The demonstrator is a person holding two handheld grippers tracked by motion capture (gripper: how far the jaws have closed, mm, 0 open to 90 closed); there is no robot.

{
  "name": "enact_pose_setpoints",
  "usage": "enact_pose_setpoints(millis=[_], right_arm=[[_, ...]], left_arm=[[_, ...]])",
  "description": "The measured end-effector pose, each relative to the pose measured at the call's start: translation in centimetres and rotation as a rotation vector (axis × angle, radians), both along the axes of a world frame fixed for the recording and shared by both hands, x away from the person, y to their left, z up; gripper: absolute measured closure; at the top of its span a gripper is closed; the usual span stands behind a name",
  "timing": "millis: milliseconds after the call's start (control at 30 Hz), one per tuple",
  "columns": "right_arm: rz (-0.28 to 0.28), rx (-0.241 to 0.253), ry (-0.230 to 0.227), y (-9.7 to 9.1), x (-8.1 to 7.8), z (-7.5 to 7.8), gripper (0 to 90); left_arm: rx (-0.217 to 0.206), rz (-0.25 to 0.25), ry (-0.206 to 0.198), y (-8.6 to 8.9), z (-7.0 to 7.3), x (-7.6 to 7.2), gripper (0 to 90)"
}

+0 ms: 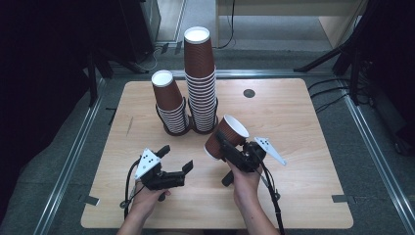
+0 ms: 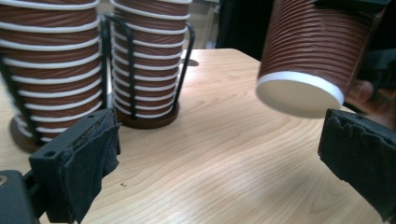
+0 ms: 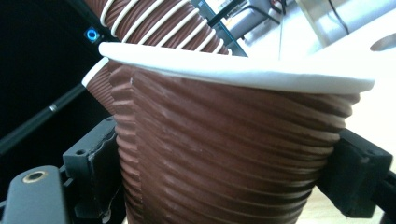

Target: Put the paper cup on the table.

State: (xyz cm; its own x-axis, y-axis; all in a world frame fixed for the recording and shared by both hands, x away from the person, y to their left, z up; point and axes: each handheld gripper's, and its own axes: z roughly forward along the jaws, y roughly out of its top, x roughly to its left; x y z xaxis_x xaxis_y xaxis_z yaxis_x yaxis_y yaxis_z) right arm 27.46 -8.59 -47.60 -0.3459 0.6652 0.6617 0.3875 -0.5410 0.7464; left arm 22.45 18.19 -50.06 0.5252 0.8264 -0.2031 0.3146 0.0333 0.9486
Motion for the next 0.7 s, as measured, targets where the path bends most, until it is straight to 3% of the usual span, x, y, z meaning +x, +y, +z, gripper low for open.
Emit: enact_pose_setpoints(millis=[233,467,633,700], right_arm=[[-0.036,-0.181,-0.076,-1.9,0.5,-0.2,13.0],[-0.069,-0.221,-0.086,-3.9,0.9,-0.9,13.1],[-0.106,-0.279,-0.131,-5.3,1.1,-1.2,13.2],[-0.134,-0.320,-0.169,-6.2,1.4,-1.3,13.3]], left_arm=[[-0.006,0.043,0.008,1.9,-0.3,-0.5,0.0],[-0.008,0.096,0.020,3.6,-0.7,-0.8,0.0],[0.005,0.133,0.035,4.7,-0.9,-1.1,0.0],[0.023,0.159,0.045,5.3,-1.3,-1.3,0.0]])
